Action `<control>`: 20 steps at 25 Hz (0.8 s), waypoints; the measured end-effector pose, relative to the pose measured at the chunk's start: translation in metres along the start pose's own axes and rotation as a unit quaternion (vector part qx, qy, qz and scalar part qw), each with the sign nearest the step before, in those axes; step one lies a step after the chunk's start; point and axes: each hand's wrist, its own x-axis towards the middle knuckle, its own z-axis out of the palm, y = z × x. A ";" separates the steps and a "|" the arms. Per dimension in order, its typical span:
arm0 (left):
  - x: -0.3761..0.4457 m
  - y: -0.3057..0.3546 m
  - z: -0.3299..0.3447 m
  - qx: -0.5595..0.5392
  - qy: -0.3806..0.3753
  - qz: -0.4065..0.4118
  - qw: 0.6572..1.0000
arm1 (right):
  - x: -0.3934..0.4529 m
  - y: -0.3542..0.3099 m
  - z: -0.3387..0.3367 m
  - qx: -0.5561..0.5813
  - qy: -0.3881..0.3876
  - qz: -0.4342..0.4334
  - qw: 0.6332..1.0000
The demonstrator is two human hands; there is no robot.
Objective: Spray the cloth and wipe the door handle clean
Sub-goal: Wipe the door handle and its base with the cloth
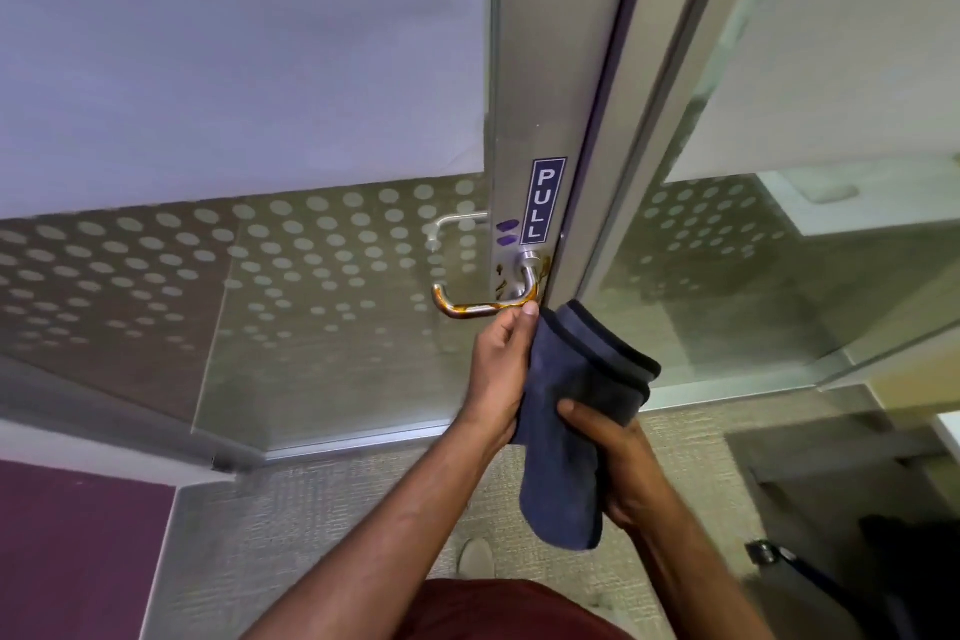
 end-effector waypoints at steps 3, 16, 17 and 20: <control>0.004 0.023 -0.022 0.094 0.006 0.098 0.991 | 0.005 -0.027 0.004 -0.169 0.007 -0.155 0.973; 0.075 0.120 -0.095 0.539 0.079 0.610 0.576 | 0.105 -0.109 0.040 -0.708 0.177 -0.557 0.397; 0.082 0.121 -0.096 0.547 0.079 0.613 0.564 | 0.111 -0.108 0.040 -0.720 0.164 -0.552 0.387; 0.098 0.123 -0.101 0.569 0.094 0.620 0.533 | 0.124 -0.104 0.038 -0.733 0.152 -0.550 0.370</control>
